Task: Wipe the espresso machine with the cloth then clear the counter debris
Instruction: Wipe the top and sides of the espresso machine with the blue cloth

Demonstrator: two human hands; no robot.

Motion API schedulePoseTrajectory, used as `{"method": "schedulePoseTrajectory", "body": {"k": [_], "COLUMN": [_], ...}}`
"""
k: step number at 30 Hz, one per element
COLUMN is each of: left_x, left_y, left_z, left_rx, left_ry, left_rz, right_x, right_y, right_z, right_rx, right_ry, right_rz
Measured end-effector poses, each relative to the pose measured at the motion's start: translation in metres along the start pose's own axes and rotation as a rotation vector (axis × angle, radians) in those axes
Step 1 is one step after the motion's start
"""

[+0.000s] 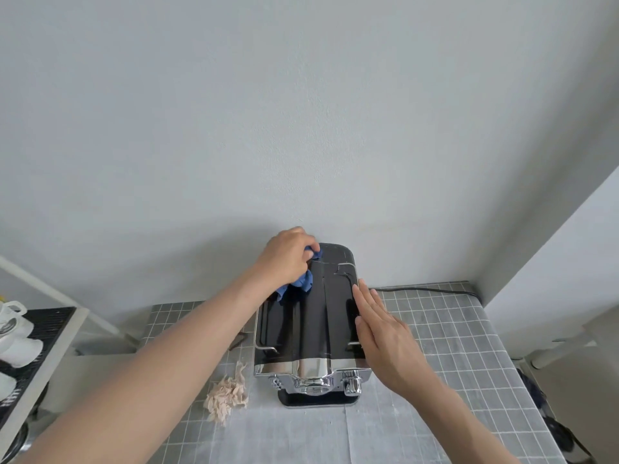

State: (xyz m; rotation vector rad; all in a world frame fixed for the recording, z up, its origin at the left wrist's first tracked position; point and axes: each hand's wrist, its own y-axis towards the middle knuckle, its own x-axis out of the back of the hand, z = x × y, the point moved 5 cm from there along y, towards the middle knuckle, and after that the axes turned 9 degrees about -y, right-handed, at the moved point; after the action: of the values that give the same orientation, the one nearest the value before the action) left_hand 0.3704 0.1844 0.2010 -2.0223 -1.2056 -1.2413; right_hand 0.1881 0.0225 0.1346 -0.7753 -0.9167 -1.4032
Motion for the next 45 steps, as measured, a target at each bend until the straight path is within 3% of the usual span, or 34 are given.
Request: {"method": "schedulePoseTrajectory", "body": {"k": [8,18,25,30,40,45], "left_x": [0.013,0.004,0.020,0.001,-0.024,-0.024], "left_y": [-0.014,0.007,0.002,0.014,0.056,0.066], "left_z": [0.009,-0.022,0.002,-0.021,-0.043,-0.042], "left_rx": [-0.099,-0.252,-0.193,-0.249,-0.177,-0.145], "left_ry": [0.002,0.235,0.149,0.111,-0.027,0.060], "left_rz": [0.078,0.323,0.232,0.286,0.364,0.137], "right_x": [0.003,0.003,0.003,0.002,0.002,0.003], "right_y": [-0.001,-0.001,0.000,0.000,0.002,0.000], "right_z": [0.005,0.006,0.007,0.006,0.005,0.006], "right_rx": [-0.033,-0.064,-0.063,-0.052,-0.034,-0.046], "right_ry": [-0.014,-0.052,-0.016,0.000,0.002,-0.027], "right_rz": [0.022,0.032,0.031,0.034,0.015,0.034]}}
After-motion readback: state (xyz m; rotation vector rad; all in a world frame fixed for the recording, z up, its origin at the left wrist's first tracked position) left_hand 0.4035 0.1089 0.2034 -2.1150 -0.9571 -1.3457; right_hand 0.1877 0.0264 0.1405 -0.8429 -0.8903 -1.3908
